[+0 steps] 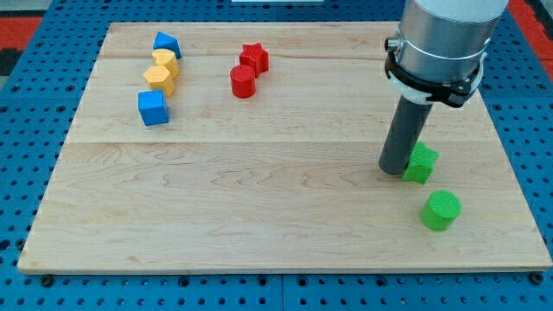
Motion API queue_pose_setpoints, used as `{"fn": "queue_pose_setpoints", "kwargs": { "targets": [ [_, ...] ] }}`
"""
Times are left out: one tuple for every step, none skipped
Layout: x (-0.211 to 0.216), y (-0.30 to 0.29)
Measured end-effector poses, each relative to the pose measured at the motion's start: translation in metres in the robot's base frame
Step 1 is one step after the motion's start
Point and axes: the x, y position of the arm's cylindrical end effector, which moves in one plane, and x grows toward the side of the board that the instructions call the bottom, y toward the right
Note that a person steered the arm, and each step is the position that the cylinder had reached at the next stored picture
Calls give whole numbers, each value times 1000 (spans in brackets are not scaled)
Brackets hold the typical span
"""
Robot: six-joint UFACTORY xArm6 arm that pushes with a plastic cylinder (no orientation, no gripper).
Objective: Place the red circle above the green star
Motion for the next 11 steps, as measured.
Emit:
{"fn": "queue_pose_setpoints", "kwargs": {
  "targets": [
    [0,6],
    [-7,-91],
    [-36,-205],
    [-110,-223],
    [-157,-217],
    [-162,-208],
    [-179,-227],
    [-180,-118],
    [-148,-71],
    [-140,-76],
    [-89,-7]
  ]
}}
